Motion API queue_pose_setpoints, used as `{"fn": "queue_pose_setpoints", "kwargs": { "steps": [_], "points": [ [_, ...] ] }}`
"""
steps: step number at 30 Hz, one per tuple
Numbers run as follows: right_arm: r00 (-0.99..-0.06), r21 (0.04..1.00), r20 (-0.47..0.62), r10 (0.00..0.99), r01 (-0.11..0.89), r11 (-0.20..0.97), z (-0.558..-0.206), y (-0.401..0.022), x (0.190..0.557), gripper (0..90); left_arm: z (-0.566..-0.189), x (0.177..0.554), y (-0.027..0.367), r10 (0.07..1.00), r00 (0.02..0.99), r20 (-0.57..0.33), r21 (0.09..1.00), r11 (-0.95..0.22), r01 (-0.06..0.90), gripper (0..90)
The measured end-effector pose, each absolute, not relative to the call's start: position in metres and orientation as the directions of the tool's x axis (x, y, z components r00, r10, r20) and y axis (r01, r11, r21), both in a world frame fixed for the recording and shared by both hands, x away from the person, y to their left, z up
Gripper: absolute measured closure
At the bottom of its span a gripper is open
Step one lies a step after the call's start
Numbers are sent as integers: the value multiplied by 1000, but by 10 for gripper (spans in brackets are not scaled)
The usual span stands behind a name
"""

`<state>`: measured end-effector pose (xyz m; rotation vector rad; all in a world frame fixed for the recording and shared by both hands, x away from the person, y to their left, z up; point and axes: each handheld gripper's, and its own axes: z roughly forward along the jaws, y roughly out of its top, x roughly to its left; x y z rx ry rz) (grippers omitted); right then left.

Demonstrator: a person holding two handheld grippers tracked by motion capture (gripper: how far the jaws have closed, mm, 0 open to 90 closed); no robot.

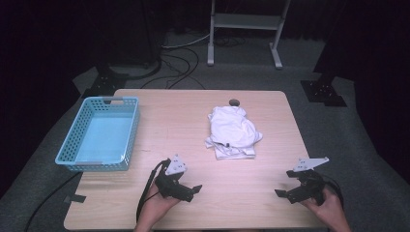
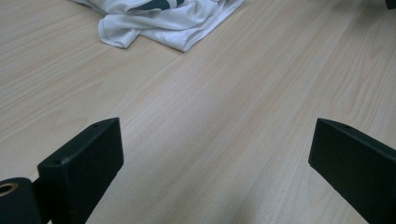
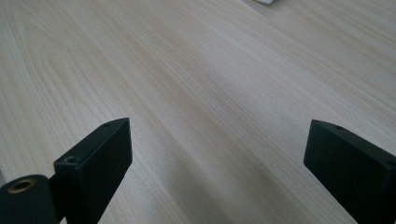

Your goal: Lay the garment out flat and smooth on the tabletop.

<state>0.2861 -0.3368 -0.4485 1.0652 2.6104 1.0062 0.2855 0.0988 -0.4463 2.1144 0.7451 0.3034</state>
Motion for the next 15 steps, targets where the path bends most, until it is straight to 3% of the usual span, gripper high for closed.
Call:
{"fn": "queue_pose_setpoints", "kwargs": {
  "steps": [8, 15],
  "points": [
    [-741, 629, 105, 663, 566, 533, -447, -335, 293, 76, -447, 288, 99, 609, 791, -55, 793, -456, 405, 22],
    [-755, 619, 78, 651, 549, 562, -438, -324, 321, 76, -452, 293, 102, 612, 788, -70, 791, -448, 417, 22]
  ]
}}
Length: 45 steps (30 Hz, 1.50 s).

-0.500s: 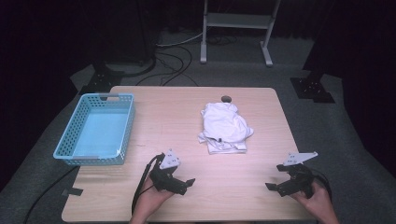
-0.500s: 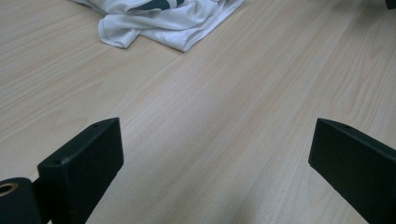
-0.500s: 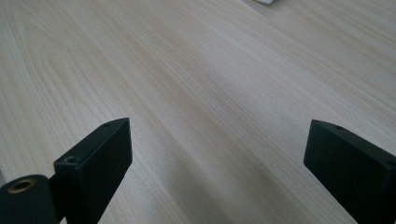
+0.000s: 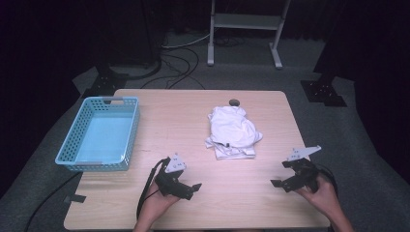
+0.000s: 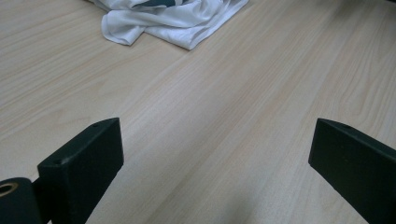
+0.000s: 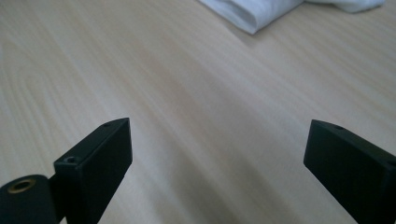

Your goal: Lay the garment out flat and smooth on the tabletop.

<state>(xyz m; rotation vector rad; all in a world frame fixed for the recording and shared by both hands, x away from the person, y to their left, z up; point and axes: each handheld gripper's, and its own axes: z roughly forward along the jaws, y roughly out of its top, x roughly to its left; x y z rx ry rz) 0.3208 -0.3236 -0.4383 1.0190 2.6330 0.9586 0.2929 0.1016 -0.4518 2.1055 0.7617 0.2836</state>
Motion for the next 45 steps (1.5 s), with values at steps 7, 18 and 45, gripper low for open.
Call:
{"fn": "queue_pose_setpoints", "kwargs": {
  "steps": [7, 18, 45],
  "points": [
    [-789, 608, 56, 612, 513, 606, -426, -293, 367, 76, -452, 294, 106, 620, 781, -78, 792, -437, 426, 22],
    [-824, 581, 49, 565, 483, 655, -420, -243, 431, 76, -454, 295, 110, 626, 775, -88, 793, -427, 435, 22],
    [-870, 484, -39, 491, 414, 771, -451, -184, 462, 156, -452, 289, 118, 637, 768, -75, 792, -430, 434, 22]
  ]
}}
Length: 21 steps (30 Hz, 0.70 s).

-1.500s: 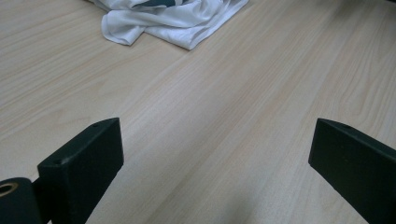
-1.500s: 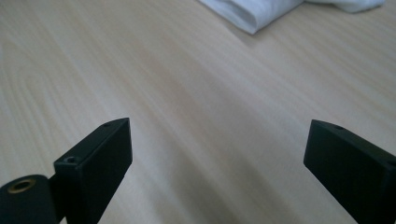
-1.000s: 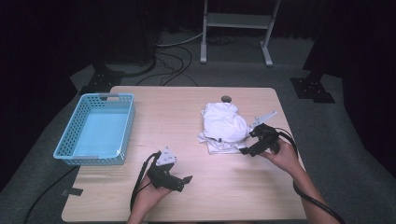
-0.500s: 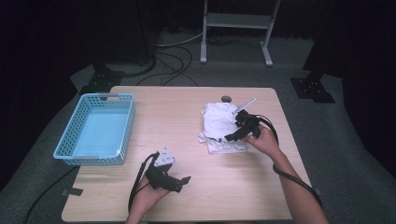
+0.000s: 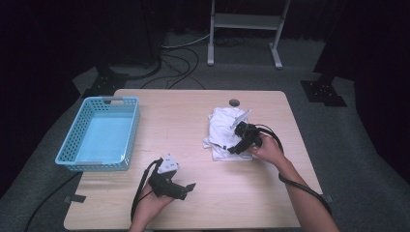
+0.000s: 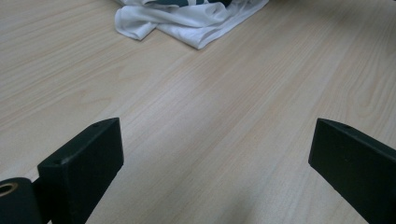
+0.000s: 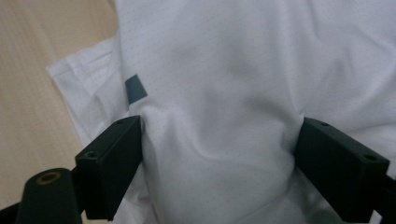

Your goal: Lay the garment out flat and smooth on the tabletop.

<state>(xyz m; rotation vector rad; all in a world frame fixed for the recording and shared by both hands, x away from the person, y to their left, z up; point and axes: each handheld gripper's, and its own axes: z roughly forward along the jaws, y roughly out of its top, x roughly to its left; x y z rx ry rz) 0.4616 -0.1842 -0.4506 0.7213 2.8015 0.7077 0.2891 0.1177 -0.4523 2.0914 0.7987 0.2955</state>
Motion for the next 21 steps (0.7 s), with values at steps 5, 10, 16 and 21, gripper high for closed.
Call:
{"fn": "queue_pose_setpoints", "kwargs": {
  "steps": [5, 10, 16, 21],
  "points": [
    [-885, 494, -58, 461, 376, 784, -452, -182, 443, 174, -452, 288, 116, 633, 770, -73, 791, -434, 431, 22],
    [-893, 516, -49, 447, 360, 777, -453, -181, 424, 206, -450, 287, 115, 631, 773, -68, 793, -436, 426, 22],
    [-905, 534, -36, 424, 341, 773, -454, -176, 396, 211, -448, 286, 117, 633, 771, -63, 795, -436, 423, 22],
    [-907, 533, -36, 419, 338, 776, -454, -171, 371, 211, -448, 285, 117, 634, 771, -61, 793, -438, 423, 22]
  ]
}}
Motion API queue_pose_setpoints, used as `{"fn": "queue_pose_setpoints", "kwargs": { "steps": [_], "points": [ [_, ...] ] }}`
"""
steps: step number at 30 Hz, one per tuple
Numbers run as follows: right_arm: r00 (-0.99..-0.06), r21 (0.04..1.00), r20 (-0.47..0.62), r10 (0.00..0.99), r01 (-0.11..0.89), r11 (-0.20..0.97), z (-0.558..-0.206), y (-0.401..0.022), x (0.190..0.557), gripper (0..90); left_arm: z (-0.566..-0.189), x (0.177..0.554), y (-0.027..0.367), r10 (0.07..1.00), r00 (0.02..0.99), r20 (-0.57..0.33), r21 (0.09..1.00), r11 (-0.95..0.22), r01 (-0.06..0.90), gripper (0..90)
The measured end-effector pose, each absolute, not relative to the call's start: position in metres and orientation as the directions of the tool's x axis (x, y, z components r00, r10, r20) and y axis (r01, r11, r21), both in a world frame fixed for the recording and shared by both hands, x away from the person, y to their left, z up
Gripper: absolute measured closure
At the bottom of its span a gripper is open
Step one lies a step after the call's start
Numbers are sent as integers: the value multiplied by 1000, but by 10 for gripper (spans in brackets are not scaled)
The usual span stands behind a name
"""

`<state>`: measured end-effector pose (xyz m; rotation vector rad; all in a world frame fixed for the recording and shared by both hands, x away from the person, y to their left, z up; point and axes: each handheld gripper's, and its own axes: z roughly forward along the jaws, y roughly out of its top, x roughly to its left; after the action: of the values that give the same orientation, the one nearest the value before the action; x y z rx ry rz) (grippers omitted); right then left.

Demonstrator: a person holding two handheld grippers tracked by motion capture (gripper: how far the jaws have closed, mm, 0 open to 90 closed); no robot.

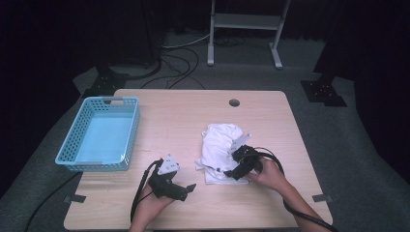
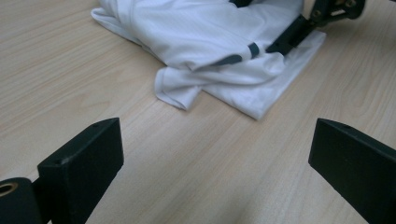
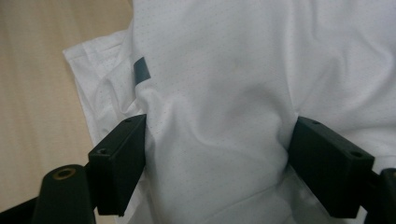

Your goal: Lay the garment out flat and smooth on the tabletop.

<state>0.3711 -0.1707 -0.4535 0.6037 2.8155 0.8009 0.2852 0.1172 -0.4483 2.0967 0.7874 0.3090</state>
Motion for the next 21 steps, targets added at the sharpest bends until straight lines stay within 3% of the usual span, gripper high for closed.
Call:
{"fn": "queue_pose_setpoints", "kwargs": {
  "steps": [21],
  "points": [
    [-905, 564, -21, 425, 340, 752, -456, -149, 288, 222, -454, 285, 111, 622, 781, -64, 779, -458, 428, 22]
  ]
}}
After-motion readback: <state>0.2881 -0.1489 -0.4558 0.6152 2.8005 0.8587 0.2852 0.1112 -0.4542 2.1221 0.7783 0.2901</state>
